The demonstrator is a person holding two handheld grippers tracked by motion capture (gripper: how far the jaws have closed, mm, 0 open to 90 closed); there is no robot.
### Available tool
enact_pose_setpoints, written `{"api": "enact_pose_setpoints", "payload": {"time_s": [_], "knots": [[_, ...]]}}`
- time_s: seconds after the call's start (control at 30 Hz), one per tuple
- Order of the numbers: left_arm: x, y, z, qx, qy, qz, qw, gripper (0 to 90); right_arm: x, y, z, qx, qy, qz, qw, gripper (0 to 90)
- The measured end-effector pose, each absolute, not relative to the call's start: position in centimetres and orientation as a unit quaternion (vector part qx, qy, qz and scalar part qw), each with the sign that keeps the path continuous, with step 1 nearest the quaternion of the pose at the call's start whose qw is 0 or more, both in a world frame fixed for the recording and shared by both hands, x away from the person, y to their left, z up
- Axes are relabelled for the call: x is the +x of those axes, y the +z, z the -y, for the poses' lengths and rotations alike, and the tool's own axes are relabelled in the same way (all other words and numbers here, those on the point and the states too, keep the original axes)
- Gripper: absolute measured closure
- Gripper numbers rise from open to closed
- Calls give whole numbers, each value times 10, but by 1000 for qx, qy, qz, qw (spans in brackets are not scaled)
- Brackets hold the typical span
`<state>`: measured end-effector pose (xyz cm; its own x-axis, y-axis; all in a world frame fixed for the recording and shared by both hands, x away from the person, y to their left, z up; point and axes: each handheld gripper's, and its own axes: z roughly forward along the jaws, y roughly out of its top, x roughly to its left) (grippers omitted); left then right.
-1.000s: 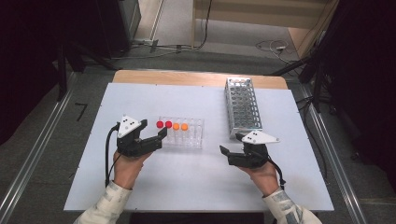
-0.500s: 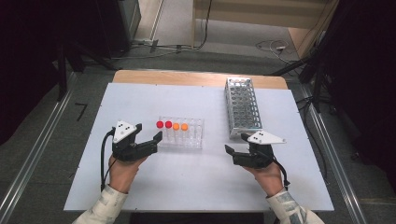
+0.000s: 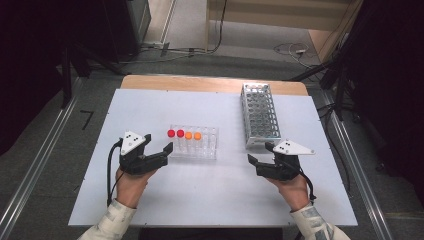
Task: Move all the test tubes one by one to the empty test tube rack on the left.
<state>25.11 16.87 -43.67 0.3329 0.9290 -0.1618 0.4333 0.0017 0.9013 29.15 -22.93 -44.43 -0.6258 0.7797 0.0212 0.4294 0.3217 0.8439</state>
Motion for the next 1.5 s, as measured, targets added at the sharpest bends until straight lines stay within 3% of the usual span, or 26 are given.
{"api": "enact_pose_setpoints", "payload": {"time_s": [1.5], "knots": [[240, -445, -182, 648, 274, -535, 469, 163, 285, -447, 273, 417, 434, -768, 217, 219]]}}
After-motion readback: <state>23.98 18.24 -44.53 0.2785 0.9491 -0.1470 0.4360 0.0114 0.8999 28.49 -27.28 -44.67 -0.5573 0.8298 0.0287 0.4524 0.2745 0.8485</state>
